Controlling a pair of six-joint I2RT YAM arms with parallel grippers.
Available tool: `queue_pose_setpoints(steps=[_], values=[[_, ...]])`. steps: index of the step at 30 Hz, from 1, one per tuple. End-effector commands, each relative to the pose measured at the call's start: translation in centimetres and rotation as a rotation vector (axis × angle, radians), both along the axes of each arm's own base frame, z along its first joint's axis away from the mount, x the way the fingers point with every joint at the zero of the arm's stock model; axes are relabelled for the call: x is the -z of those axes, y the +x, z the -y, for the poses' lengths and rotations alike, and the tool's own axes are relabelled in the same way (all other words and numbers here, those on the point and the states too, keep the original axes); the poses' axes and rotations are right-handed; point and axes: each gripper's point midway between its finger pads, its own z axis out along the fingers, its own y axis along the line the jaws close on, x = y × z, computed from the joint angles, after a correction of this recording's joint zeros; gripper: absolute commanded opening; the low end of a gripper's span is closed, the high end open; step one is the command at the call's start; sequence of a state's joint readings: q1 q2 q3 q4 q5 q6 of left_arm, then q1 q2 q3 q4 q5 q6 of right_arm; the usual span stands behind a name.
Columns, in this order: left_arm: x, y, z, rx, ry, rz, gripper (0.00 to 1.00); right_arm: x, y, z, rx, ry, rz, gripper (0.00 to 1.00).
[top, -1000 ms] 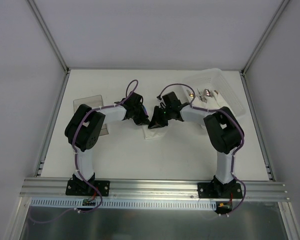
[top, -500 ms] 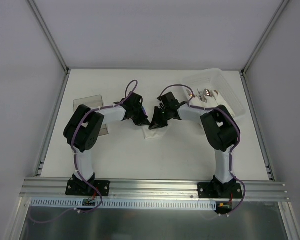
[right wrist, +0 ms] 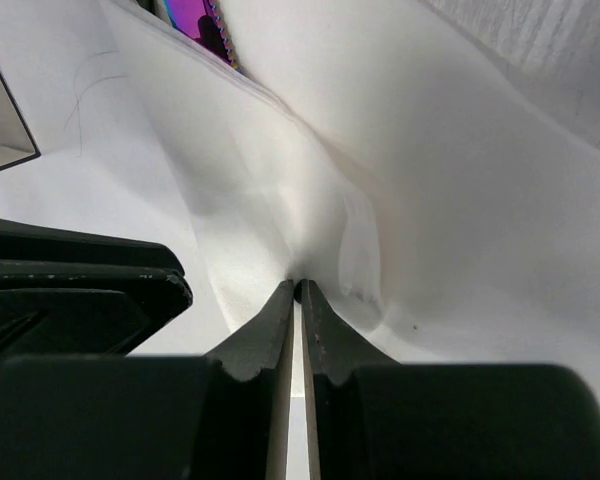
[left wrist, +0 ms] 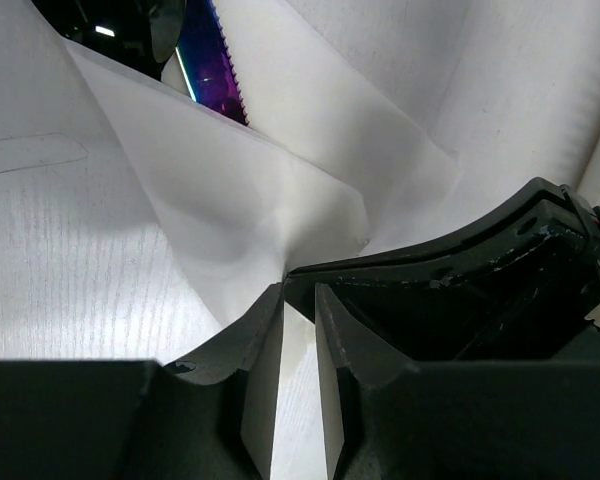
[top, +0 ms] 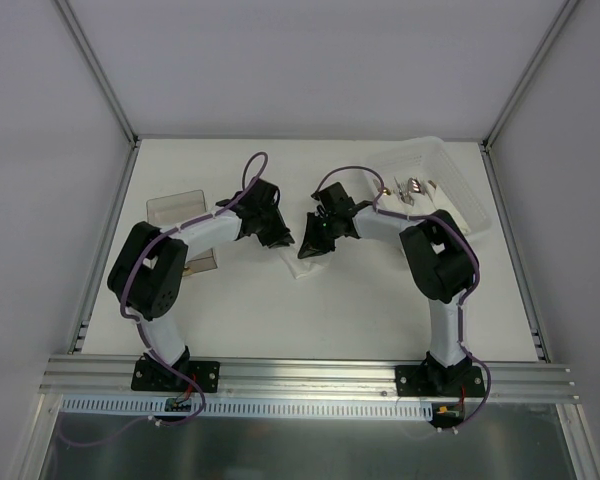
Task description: Place the utensils on the paper napkin and roll it up
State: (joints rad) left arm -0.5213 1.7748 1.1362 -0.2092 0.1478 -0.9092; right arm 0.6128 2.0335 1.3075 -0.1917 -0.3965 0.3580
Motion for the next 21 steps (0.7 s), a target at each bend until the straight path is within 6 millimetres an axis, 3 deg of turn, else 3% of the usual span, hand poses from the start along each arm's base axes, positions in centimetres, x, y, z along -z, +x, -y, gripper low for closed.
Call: queue_pose_setpoints(steps=[1,16,21], values=[[-1.1,0.4,-0.7,-0.008,0.015,0.019,0.18,2.8,-0.1,2.1,0.012,-0.133,-0.013,0.09],[3.0,1.8,-0.2,-0.015,0.068,-0.043,0.07,3.0,-0.5,1.8,0.009,-0.127,-0.036,0.09],[4.8,1.3,-0.4,-0.018,0.079,-0.092,0.04,3.1,-0.6,1.9,0.003,-0.128,-0.035,0.08]])
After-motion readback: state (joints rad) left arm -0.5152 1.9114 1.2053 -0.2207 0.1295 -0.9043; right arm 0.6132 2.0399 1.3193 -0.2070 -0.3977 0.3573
